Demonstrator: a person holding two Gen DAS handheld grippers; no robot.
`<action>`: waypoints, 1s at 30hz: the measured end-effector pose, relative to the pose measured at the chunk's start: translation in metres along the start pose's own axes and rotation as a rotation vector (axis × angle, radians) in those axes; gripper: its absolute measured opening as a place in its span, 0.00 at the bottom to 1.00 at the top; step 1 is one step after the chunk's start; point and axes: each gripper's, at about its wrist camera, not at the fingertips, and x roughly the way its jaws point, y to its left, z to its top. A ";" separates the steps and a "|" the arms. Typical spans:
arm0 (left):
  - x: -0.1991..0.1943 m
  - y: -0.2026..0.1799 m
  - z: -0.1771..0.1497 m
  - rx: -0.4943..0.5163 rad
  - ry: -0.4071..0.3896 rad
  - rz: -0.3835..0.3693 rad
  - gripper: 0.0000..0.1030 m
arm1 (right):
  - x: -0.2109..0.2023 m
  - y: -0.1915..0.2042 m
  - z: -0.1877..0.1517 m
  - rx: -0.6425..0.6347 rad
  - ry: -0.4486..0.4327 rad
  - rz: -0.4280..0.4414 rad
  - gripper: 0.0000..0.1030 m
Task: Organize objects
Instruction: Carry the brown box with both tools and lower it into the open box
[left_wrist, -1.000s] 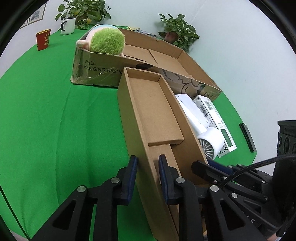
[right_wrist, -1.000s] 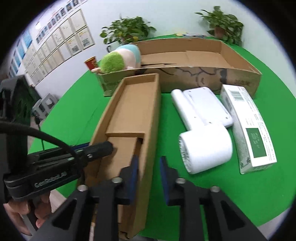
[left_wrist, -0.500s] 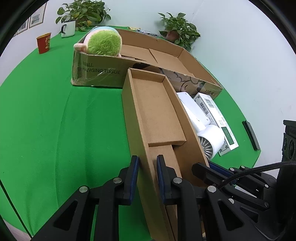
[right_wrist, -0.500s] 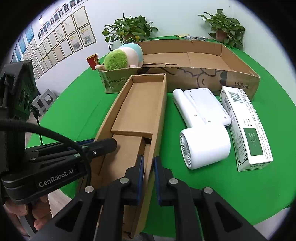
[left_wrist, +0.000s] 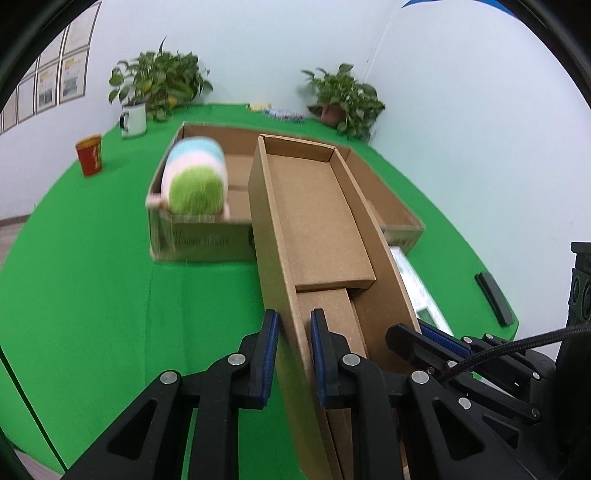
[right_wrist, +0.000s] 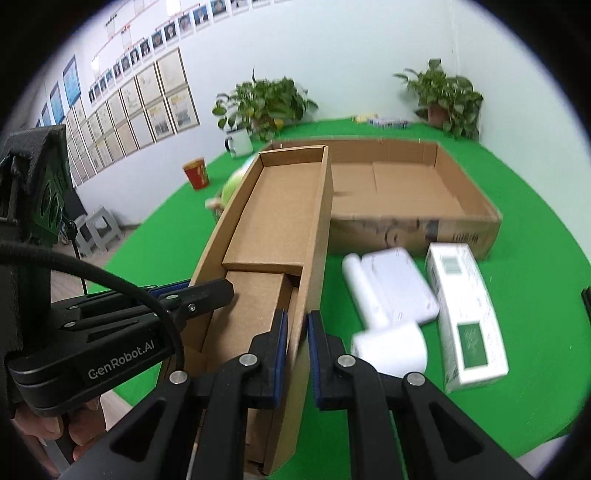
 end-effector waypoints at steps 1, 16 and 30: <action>-0.003 -0.002 0.006 0.008 -0.011 0.001 0.14 | -0.001 0.000 0.005 -0.003 -0.011 -0.002 0.10; -0.014 -0.022 0.164 0.086 -0.161 0.016 0.14 | 0.003 -0.018 0.124 -0.069 -0.160 -0.001 0.10; 0.068 -0.009 0.264 0.099 -0.064 0.103 0.13 | 0.071 -0.040 0.189 -0.050 -0.122 0.025 0.10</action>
